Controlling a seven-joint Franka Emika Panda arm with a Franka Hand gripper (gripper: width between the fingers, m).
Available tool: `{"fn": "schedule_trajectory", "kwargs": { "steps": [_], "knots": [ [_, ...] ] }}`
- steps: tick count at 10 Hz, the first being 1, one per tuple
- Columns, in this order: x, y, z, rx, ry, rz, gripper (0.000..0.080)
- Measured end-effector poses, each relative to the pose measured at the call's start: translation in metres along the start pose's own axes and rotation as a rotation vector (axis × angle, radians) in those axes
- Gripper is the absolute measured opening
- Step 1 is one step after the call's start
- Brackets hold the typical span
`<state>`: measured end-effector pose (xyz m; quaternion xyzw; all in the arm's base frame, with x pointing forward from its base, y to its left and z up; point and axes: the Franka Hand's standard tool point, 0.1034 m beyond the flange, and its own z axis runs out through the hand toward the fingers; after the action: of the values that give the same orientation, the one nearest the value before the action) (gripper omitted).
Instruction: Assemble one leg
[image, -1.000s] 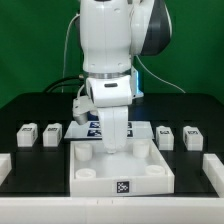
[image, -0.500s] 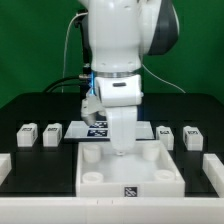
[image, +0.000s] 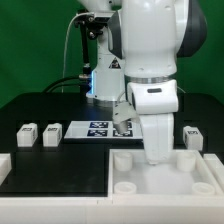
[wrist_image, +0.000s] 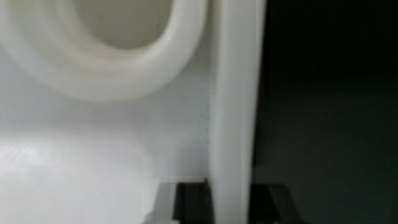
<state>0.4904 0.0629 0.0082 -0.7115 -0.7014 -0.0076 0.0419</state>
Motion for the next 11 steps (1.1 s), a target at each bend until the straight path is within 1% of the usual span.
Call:
{"fn": "schedule_trajectory", "kwargs": {
  "steps": [4, 5, 6, 8, 9, 10, 11],
  "knots": [
    [-0.0005, 0.0, 0.0007, -0.003, -0.006, 0.007, 0.006],
    [-0.0008, -0.0003, 0.0009, -0.002, -0.006, 0.007, 0.0169],
    [-0.0009, -0.0004, 0.001, -0.002, -0.006, 0.008, 0.0169],
    [-0.0011, -0.0005, 0.0011, -0.001, -0.006, 0.008, 0.0443],
    [-0.0012, -0.0006, 0.0012, -0.001, -0.006, 0.008, 0.0443],
    [-0.0013, -0.0006, 0.0013, -0.001, -0.006, 0.009, 0.0596],
    [-0.0014, -0.0007, 0.0014, -0.001, -0.006, 0.009, 0.0633]
  ]
}}
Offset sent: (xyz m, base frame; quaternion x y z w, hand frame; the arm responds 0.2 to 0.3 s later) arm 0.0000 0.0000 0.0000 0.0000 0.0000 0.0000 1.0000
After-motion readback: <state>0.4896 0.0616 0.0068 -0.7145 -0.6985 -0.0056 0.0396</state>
